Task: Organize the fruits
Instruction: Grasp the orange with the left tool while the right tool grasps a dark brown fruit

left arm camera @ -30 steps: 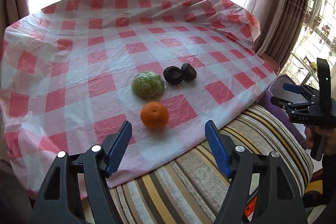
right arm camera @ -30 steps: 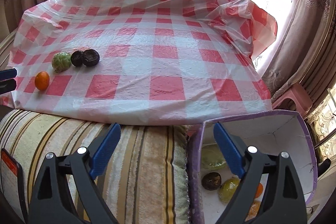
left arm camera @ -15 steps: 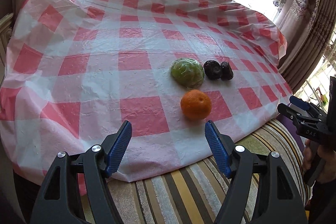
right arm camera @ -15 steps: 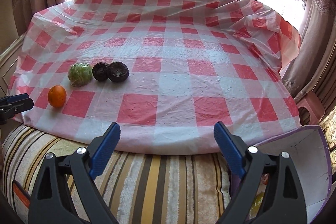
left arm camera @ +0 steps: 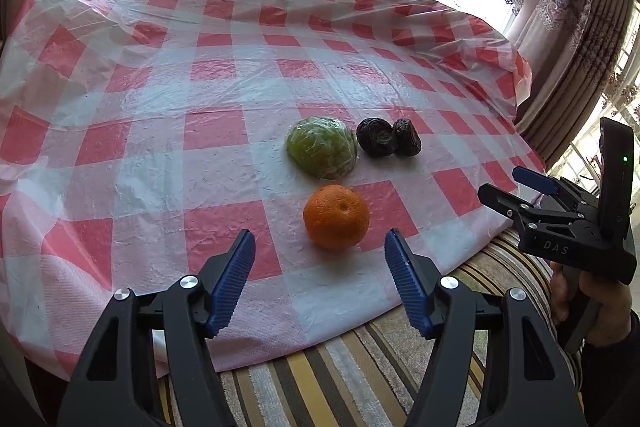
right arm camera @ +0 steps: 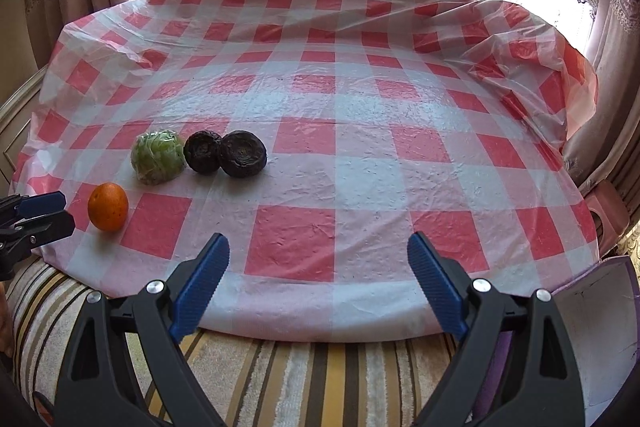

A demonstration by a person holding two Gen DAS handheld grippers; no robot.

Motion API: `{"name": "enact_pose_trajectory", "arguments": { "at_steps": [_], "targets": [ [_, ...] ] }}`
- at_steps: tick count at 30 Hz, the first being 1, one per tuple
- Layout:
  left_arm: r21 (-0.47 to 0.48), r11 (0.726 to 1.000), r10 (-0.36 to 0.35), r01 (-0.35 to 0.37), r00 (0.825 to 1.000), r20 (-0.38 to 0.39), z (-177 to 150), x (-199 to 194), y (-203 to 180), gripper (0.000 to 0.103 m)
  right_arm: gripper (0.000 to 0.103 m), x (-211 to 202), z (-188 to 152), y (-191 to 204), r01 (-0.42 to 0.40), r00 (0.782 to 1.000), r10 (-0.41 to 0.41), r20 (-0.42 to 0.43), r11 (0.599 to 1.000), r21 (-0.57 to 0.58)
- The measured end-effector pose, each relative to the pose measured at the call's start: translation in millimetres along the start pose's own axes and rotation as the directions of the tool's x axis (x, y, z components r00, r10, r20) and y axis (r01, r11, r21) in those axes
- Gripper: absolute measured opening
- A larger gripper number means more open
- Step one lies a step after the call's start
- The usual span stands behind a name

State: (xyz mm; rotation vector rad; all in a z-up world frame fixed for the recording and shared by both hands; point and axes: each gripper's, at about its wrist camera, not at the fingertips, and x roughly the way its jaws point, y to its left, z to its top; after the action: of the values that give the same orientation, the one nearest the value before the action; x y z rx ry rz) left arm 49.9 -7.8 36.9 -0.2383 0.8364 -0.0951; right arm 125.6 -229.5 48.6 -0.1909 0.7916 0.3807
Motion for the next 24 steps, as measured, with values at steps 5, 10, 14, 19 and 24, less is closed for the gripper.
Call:
{"name": "enact_pose_trajectory", "arguments": {
  "at_steps": [5, 10, 14, 19, 24],
  "targets": [
    [0.020, 1.000, -0.012, 0.013, 0.999, -0.033, 7, 16, -8, 0.058, 0.091, 6, 9, 11, -0.004, 1.000, 0.004, 0.003, 1.000, -0.026],
    [0.014, 1.000, -0.021, 0.022, 0.998, -0.061, 11, 29, -9, 0.051, 0.091, 16, 19, 22, -0.014, 1.000, 0.014, 0.003, 0.999, -0.052],
    [0.009, 1.000, -0.015, 0.016, 0.998, -0.063, 9, 34, -7, 0.040, 0.091, 27, 28, 28, -0.031, 1.000, 0.031, -0.005, 0.998, -0.061],
    [0.008, 1.000, -0.017, 0.018, 0.999, -0.051, 8, 34, -6, 0.039, 0.091, 42, 38, 35, -0.073, 0.997, 0.072, -0.022, 0.996, -0.057],
    [0.013, 1.000, -0.011, 0.011, 0.999, -0.049, 8, 34, -7, 0.039, 0.087, 56, 46, 38, -0.115, 0.993, 0.113, -0.044, 0.993, -0.039]
  ]
}}
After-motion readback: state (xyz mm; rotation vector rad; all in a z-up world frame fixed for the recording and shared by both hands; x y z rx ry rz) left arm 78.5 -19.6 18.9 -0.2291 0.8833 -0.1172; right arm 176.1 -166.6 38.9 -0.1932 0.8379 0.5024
